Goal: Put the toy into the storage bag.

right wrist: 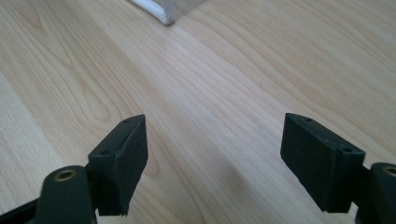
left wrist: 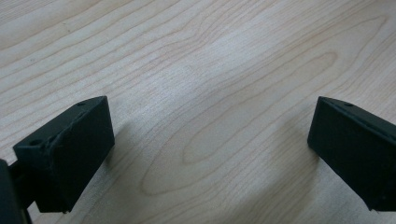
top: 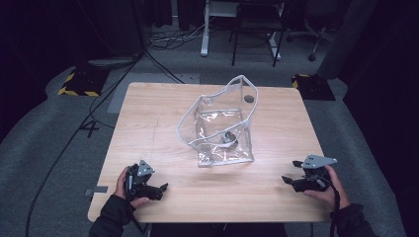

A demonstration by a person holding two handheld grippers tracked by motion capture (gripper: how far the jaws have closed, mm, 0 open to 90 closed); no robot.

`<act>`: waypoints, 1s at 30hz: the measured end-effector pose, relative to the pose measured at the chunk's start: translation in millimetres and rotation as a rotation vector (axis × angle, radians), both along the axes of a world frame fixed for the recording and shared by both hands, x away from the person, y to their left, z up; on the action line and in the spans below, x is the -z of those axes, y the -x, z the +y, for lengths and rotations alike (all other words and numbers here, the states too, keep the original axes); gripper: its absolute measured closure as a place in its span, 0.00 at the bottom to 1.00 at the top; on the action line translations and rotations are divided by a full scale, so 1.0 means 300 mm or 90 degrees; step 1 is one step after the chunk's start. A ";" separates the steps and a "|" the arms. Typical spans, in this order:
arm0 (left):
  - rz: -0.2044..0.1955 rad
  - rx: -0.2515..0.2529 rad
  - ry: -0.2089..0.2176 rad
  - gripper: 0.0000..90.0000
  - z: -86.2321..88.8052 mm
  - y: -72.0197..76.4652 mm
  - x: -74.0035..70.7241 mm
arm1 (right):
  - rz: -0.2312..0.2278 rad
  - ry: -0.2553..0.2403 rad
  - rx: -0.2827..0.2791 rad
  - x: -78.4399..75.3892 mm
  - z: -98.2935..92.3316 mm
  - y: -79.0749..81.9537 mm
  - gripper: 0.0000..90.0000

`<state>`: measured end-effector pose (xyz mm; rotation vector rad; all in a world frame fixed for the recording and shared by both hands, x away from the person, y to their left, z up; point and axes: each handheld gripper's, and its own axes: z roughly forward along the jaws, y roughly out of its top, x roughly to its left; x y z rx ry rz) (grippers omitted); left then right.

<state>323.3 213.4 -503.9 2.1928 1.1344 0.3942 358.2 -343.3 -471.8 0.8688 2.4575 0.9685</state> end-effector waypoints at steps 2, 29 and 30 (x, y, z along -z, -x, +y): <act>0.000 0.000 0.000 0.01 0.000 0.000 0.000 | 0.003 -0.004 0.006 0.009 -0.013 0.010 0.27; 0.001 0.001 -0.005 0.01 0.001 -0.002 -0.002 | 0.016 -0.069 0.108 0.104 -0.229 0.119 0.24; -0.001 0.002 -0.003 0.01 0.001 -0.003 -0.002 | 0.018 -0.072 0.129 0.104 -0.245 0.125 0.24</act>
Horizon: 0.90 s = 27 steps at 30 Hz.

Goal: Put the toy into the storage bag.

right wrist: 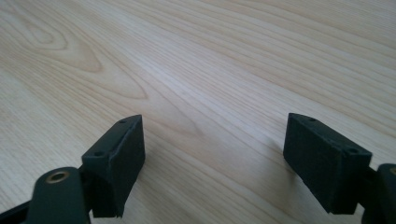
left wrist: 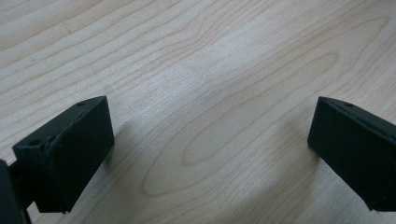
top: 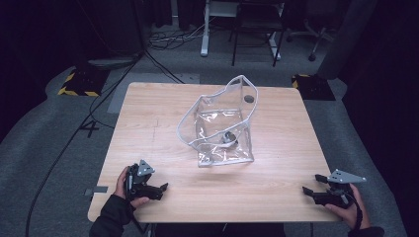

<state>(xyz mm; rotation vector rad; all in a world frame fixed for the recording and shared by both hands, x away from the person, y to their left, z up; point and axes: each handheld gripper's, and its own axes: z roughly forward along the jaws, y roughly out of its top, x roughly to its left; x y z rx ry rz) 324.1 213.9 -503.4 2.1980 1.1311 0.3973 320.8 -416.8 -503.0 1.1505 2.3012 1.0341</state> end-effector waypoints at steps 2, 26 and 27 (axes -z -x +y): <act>0.000 0.000 -0.002 0.01 0.000 0.000 0.000 | -0.003 0.001 0.003 0.000 -0.008 0.001 0.24; -0.002 -0.004 0.000 0.01 -0.001 0.002 0.001 | -0.001 -0.003 0.030 0.000 -0.023 0.001 0.24; -0.002 -0.004 0.000 0.01 -0.001 0.001 0.001 | -0.002 -0.003 0.030 0.000 -0.022 0.000 0.24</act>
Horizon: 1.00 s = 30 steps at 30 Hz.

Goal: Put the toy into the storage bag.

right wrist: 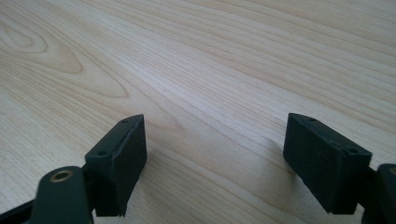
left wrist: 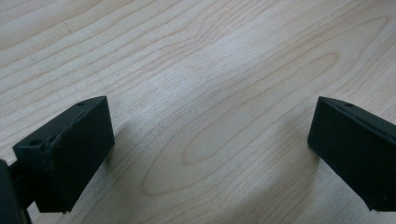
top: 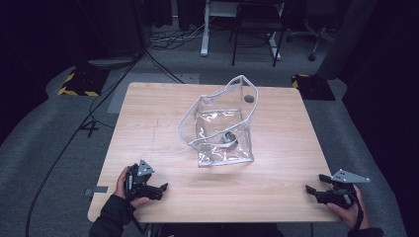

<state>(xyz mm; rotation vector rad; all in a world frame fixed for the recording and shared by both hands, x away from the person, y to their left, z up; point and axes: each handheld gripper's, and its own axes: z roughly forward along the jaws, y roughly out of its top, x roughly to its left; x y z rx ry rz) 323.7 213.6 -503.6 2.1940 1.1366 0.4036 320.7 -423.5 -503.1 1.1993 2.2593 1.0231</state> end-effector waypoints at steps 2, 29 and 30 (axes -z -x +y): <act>0.000 0.000 0.000 0.01 0.000 0.000 0.000 | 0.000 0.001 -0.001 0.000 -0.001 0.000 0.24; 0.000 0.000 -0.002 0.01 0.000 -0.002 -0.001 | -0.001 0.002 -0.001 0.000 -0.003 -0.003 0.24; 0.000 0.000 -0.002 0.01 0.000 -0.002 -0.001 | -0.001 0.002 -0.002 0.000 -0.003 -0.003 0.24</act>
